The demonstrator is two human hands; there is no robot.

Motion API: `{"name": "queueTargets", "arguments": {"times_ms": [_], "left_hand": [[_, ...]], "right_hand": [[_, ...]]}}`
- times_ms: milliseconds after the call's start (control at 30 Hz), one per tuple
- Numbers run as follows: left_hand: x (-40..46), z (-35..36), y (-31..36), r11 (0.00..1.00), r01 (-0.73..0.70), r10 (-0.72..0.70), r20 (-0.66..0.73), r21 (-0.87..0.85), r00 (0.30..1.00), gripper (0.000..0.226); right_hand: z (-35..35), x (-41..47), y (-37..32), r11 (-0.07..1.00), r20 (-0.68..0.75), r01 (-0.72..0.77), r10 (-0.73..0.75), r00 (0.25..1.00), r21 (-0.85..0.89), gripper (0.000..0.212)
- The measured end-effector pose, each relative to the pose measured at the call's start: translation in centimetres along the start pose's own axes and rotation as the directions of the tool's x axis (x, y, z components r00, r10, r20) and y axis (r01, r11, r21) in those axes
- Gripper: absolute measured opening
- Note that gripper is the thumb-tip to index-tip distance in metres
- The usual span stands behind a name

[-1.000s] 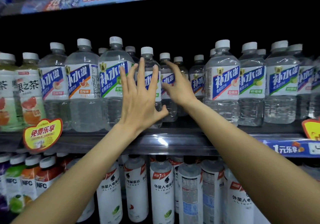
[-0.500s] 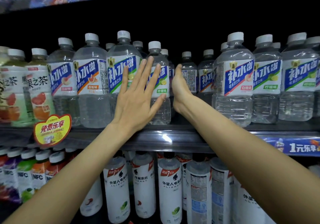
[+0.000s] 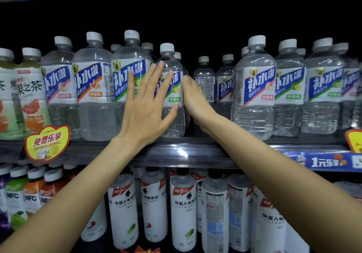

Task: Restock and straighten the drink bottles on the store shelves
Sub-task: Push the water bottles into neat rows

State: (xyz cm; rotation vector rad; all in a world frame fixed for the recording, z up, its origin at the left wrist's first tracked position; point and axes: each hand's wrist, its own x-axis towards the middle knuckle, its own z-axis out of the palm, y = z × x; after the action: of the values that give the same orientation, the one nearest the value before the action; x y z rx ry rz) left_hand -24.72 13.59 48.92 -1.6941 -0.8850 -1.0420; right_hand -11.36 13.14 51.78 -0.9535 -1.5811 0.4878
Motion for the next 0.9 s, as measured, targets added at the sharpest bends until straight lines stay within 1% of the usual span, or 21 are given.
{"name": "queueTargets", "arguments": {"times_ms": [67,100,133,167,200,233,267,300,333,367,400,433,467,500,567,667,800,900], "left_hand": [[-0.1,-0.2,0.6,0.999,-0.011,0.006,-0.103,-0.044,0.995,0.058],[-0.1,-0.3,1.0,0.997,-0.026,0.013,-0.161,-0.077,0.987,0.053],[0.0,-0.5,1.6,0.992,-0.047,0.022,-0.207,-0.118,0.978,0.050],[0.2,-0.6,2.4,0.983,-0.076,0.035,-0.240,-0.164,0.970,0.047],[0.4,-0.8,3.1,0.970,-0.101,0.044,-0.250,-0.221,0.967,0.045],[0.8,-1.0,3.9,0.949,-0.111,0.039,-0.240,-0.296,0.970,0.044],[1.3,-1.3,5.0,0.915,-0.096,0.016,-0.204,-0.393,0.979,0.046],[1.8,-1.5,6.0,0.857,-0.039,-0.026,-0.120,-0.514,0.992,0.049],[2.5,-1.7,7.0,0.775,0.057,-0.067,0.009,-0.629,0.998,0.055],[3.3,-1.8,8.2,0.677,0.162,-0.083,0.145,-0.718,0.986,0.063],[4.0,-1.7,9.2,0.583,0.254,-0.077,0.259,-0.772,0.963,0.073],[4.6,-1.3,9.9,0.518,0.311,-0.053,0.333,-0.797,0.941,0.082],[5.2,-0.9,10.7,0.489,0.323,-0.028,0.355,-0.811,0.934,0.088],[5.5,-0.5,11.3,0.479,0.312,-0.017,0.347,-0.821,0.938,0.092],[5.9,0.4,12.0,0.450,0.297,-0.043,0.311,-0.842,0.949,0.093],[5.9,1.2,13.3,0.377,0.310,-0.083,0.301,-0.873,0.950,0.093],[6.2,1.5,14.1,0.318,0.321,-0.094,0.307,-0.892,0.947,0.093],[6.0,1.5,14.2,0.265,0.341,-0.090,0.329,-0.902,0.940,0.091]], "right_hand": [[-1.7,-2.4,-0.7,0.973,-0.014,0.094,-0.099,0.995,-0.210,0.053],[-2.8,-3.9,-0.8,0.934,-0.029,0.167,-0.185,0.982,-0.316,0.047],[-3.9,-5.4,-0.8,0.877,-0.047,0.249,-0.293,0.955,-0.411,0.042],[-5.1,-7.0,-0.8,0.805,-0.070,0.322,-0.407,0.911,-0.498,0.036],[-6.1,-8.1,-0.4,0.733,-0.103,0.362,-0.505,0.857,-0.576,0.031],[-7.4,-9.0,0.0,0.664,-0.145,0.357,-0.576,0.804,-0.657,0.028],[-8.7,-9.5,0.4,0.607,-0.193,0.316,-0.624,0.757,-0.729,0.026],[-10.0,-9.7,0.8,0.575,-0.241,0.261,-0.651,0.719,-0.775,0.027],[-11.3,-9.8,1.1,0.566,-0.285,0.206,-0.656,0.699,-0.798,0.030],[-12.5,-9.8,1.2,0.582,-0.322,0.152,-0.627,0.709,-0.799,0.034],[-13.3,-9.7,1.3,0.619,-0.349,0.111,-0.572,0.743,-0.777,0.040],[-13.9,-9.5,1.4,0.652,-0.350,0.089,-0.511,0.785,-0.753,0.048],[-14.4,-9.3,1.4,0.664,-0.328,0.081,-0.467,0.821,-0.743,0.055],[-14.7,-9.1,1.4,0.667,-0.291,0.093,-0.441,0.849,-0.739,0.062],[-14.9,-8.7,1.4,0.676,-0.231,0.131,-0.418,0.879,-0.725,0.069],[-15.4,-8.2,1.1,0.657,-0.209,0.141,-0.425,0.881,-0.741,0.071],[-16.3,-8.2,0.7,0.679,-0.211,0.146,-0.414,0.885,-0.719,0.072],[-16.1,-8.1,0.7,0.635,-0.239,0.086,-0.408,0.881,-0.767,0.071]]}}
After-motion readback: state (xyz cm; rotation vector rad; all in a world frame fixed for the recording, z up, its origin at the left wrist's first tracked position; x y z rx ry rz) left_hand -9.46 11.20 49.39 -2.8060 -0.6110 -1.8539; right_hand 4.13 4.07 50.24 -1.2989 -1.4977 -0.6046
